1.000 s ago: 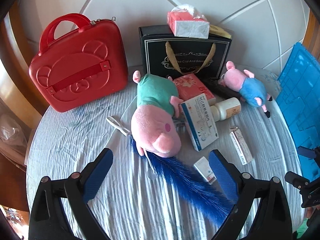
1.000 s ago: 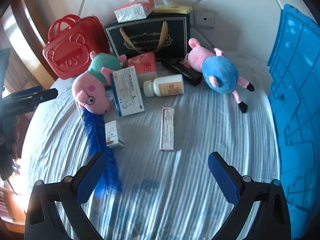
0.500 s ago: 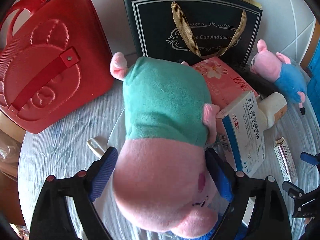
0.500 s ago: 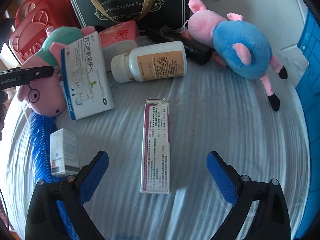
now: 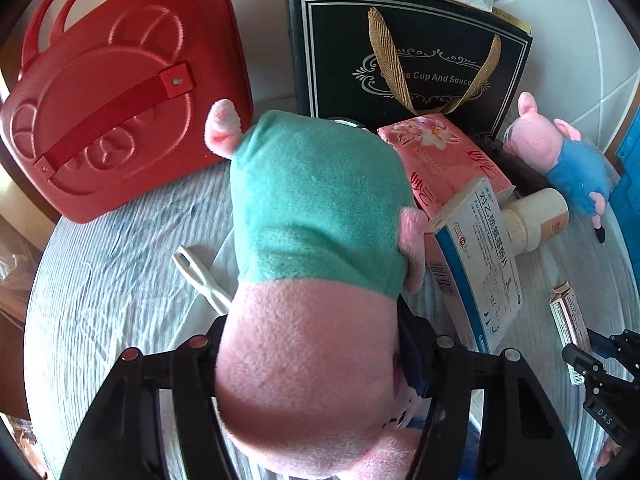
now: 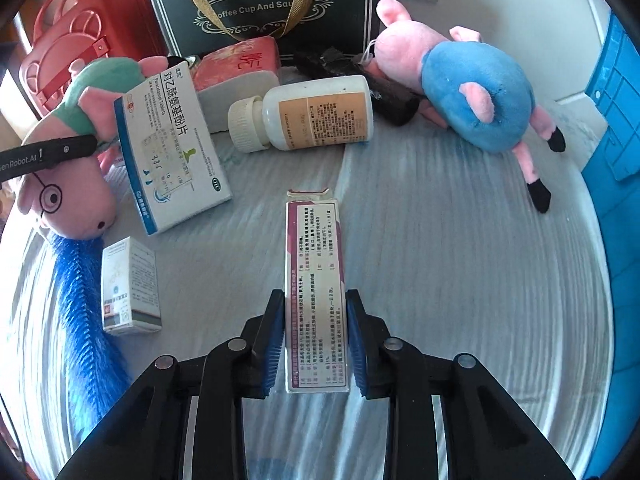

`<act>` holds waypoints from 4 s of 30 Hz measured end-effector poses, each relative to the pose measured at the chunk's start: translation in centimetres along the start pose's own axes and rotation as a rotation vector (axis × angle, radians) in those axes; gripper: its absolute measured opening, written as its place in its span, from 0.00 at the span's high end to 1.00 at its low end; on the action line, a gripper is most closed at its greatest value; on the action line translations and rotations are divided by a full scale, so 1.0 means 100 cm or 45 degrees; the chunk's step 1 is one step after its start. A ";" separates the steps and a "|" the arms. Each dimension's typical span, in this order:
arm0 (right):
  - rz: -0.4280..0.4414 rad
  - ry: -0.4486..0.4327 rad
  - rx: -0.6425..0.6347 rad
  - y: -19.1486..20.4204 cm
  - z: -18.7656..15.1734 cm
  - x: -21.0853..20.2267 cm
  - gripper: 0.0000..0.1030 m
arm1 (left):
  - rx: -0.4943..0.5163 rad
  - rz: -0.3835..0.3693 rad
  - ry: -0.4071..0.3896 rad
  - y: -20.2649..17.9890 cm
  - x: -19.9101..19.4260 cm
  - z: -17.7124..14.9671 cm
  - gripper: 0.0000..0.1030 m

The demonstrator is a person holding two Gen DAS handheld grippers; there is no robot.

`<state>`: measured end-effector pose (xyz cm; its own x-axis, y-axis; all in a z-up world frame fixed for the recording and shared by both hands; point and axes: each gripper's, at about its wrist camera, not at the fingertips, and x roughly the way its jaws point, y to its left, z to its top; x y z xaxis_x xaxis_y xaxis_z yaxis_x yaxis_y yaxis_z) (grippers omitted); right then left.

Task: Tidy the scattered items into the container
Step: 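Grasp the George pig plush with the left gripper while the right grasps the pink-striped medicine box, then lift the pig plush and medicine box and carry both over the blue crate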

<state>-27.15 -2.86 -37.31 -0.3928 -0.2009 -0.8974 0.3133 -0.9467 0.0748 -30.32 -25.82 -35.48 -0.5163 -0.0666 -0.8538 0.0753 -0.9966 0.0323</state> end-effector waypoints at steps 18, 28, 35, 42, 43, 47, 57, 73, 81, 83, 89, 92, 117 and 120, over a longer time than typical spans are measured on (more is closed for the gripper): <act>0.101 0.054 0.026 0.019 -0.056 -0.092 0.73 | -0.070 0.001 0.023 0.008 -0.103 -0.089 0.40; 0.135 0.013 0.000 0.018 -0.074 -0.161 0.73 | -0.118 0.007 0.031 0.011 -0.166 -0.135 0.40; 0.195 -0.028 -0.027 0.027 -0.086 -0.210 0.73 | -0.119 0.005 -0.013 0.000 -0.224 -0.148 0.40; 0.265 -0.073 -0.056 0.031 -0.100 -0.252 0.73 | -0.089 0.001 -0.086 -0.021 -0.276 -0.152 0.40; 0.272 -0.080 -0.055 0.030 -0.102 -0.257 0.73 | -0.087 -0.006 -0.093 -0.024 -0.282 -0.152 0.40; 0.290 -0.106 -0.058 0.024 -0.108 -0.276 0.73 | -0.063 -0.023 -0.129 -0.042 -0.304 -0.151 0.40; 0.307 -0.187 -0.071 0.005 -0.109 -0.317 0.73 | -0.041 -0.039 -0.208 -0.066 -0.340 -0.147 0.40; 0.372 -0.317 -0.098 -0.007 -0.102 -0.372 0.73 | -0.041 -0.025 -0.333 -0.084 -0.389 -0.138 0.40; 0.386 -0.363 -0.093 -0.022 -0.101 -0.390 0.73 | -0.038 -0.025 -0.370 -0.099 -0.404 -0.130 0.40; 0.388 -0.375 -0.090 -0.027 -0.101 -0.395 0.73 | -0.037 -0.025 -0.380 -0.103 -0.407 -0.127 0.40; 0.390 -0.417 -0.079 -0.045 -0.097 -0.409 0.73 | -0.031 -0.024 -0.402 -0.118 -0.413 -0.120 0.40; 0.392 -0.435 -0.075 -0.056 -0.094 -0.416 0.73 | -0.023 -0.029 -0.410 -0.129 -0.415 -0.115 0.40; 0.345 -0.549 0.009 -0.176 -0.081 -0.454 0.73 | 0.133 -0.151 -0.491 -0.264 -0.427 -0.054 0.40; 0.325 -0.557 0.036 -0.193 -0.082 -0.459 0.73 | 0.160 -0.179 -0.489 -0.287 -0.424 -0.046 0.40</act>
<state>-8.06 26.72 -1.16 -0.6340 -0.5080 -0.5831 0.4255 -0.8587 0.2854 -6.70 5.80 -2.57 -0.7961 0.0808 -0.5997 -0.1106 -0.9938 0.0130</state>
